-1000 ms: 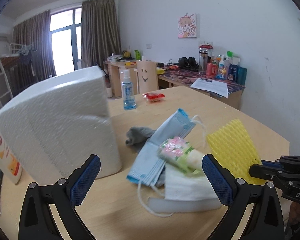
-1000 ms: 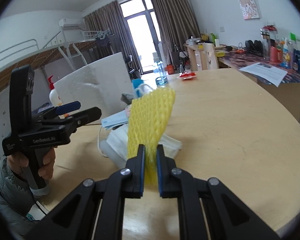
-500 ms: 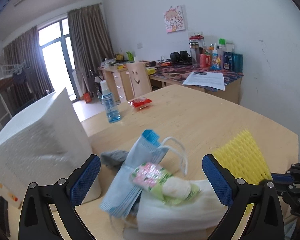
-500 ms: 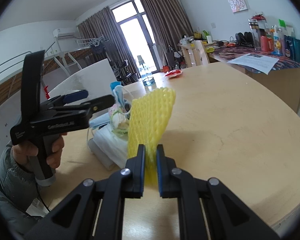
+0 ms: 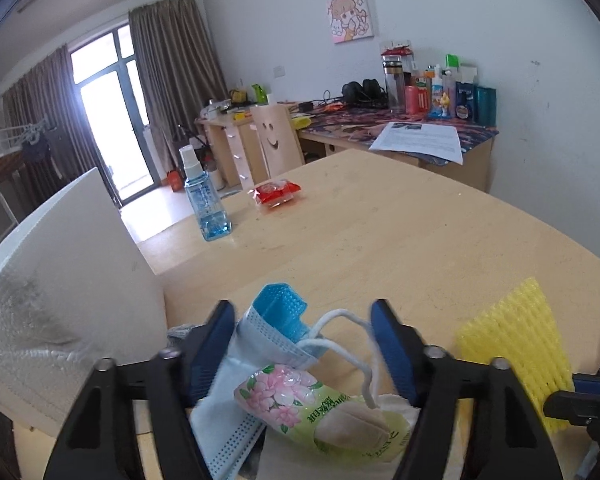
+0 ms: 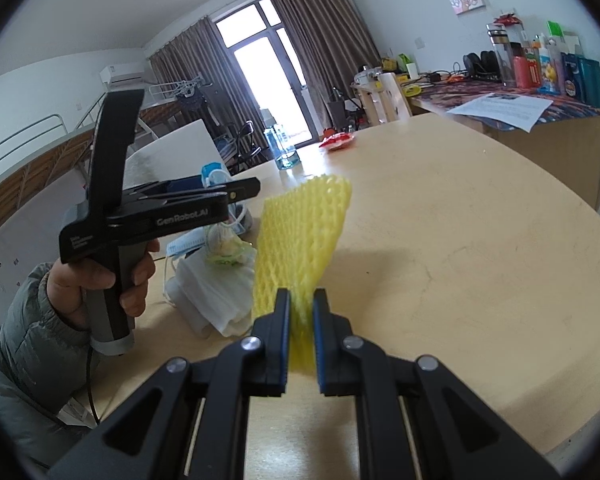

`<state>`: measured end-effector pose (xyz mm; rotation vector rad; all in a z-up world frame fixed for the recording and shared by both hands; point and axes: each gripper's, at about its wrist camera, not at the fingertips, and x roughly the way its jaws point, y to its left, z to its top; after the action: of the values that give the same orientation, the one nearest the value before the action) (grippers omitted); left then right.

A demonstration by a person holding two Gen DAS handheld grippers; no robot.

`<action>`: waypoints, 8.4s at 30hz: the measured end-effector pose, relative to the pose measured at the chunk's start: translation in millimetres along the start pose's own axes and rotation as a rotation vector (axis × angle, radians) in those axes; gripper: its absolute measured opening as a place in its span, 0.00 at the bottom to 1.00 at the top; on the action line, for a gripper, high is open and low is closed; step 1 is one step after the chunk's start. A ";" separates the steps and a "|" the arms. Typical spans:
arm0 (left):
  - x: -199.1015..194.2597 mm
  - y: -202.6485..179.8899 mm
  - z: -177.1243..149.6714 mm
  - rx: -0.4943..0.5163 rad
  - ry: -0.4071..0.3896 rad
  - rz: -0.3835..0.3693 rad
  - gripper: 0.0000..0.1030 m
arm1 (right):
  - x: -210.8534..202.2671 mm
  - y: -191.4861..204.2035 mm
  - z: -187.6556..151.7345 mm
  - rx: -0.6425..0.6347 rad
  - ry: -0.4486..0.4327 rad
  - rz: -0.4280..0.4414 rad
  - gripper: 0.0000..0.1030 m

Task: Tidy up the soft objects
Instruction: 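Lift the yellow mesh sleeve with the right gripper while the left gripper grasps the blue mask, then carry the mesh sleeve and blue mask over the white foam box with both grippers, then open the right gripper to drop the mesh sleeve into the foam box, then lower the blue mask into the foam box and open the left gripper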

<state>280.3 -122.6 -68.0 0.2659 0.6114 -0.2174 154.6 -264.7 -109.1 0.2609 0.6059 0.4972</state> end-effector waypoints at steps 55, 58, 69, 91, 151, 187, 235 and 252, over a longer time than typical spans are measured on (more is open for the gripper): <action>-217.7 74.2 21.9 -0.090 -0.453 0.109 0.07 | -40.8 88.9 10.1 -0.146 -0.130 0.009 0.13; -221.6 74.8 12.6 -0.097 -0.448 0.104 0.07 | -40.7 92.9 9.8 -0.154 -0.131 0.011 0.13; -234.4 86.3 -14.0 -0.128 -0.423 0.120 0.07 | -40.4 117.6 10.9 -0.206 -0.138 0.035 0.13; -237.9 136.9 -65.3 -0.252 -0.352 0.190 0.07 | -4.8 189.3 30.9 -0.336 -0.115 0.154 0.13; -208.6 209.1 21.9 -0.282 -0.417 0.215 0.07 | 57.5 223.3 146.1 -0.400 -0.123 0.131 0.13; -176.7 234.4 27.6 -0.325 -0.373 0.273 0.07 | 135.6 247.3 179.0 -0.450 -0.024 0.163 0.13; -171.8 218.9 54.9 -0.257 -0.367 0.192 0.07 | 90.5 203.7 184.8 -0.385 -0.085 0.056 1.00; -117.9 199.8 64.5 -0.260 -0.249 0.126 0.07 | 58.4 166.3 162.1 -0.329 -0.119 0.037 1.00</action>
<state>276.3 60.4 88.6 0.0245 0.3692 -0.0470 232.3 -107.5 54.1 -0.0107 0.3960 0.6035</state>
